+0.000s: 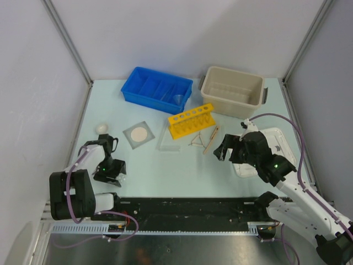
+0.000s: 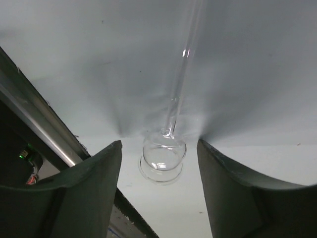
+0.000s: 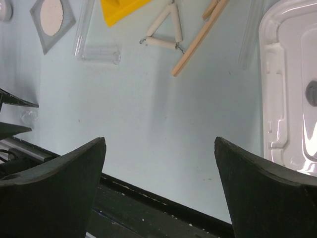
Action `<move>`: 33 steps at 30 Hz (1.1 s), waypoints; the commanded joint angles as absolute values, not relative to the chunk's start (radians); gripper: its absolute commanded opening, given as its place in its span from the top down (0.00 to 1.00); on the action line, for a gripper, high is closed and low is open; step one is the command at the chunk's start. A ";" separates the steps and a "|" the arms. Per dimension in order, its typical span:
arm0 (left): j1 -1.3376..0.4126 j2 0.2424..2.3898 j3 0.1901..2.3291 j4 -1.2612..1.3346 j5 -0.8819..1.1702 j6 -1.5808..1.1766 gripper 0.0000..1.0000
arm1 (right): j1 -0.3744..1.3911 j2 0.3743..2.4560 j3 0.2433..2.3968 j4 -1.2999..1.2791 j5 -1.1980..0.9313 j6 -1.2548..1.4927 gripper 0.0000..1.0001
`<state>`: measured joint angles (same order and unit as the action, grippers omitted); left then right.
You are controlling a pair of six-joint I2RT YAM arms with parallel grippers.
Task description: Organize the chemistry lab equipment
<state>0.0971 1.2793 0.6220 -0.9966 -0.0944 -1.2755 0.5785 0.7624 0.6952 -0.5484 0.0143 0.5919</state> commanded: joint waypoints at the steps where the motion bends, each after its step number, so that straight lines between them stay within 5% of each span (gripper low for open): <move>1: 0.088 1.281 0.620 -1.002 -0.099 -1.309 0.34 | 0.581 0.749 0.690 -0.514 0.018 0.591 0.04; 12: 0.081 1.266 0.651 -1.003 -0.147 -1.279 0.53 | 0.581 0.747 0.690 -0.502 0.013 0.590 0.04; 33: -0.201 1.301 0.913 -1.002 -0.404 -1.077 0.61 | 0.581 0.750 0.690 -0.502 0.012 0.595 0.04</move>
<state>-0.1501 1.2743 0.8406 -0.9962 -0.3103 -1.1496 0.5785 0.7601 0.6910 -0.5396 0.0135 0.5934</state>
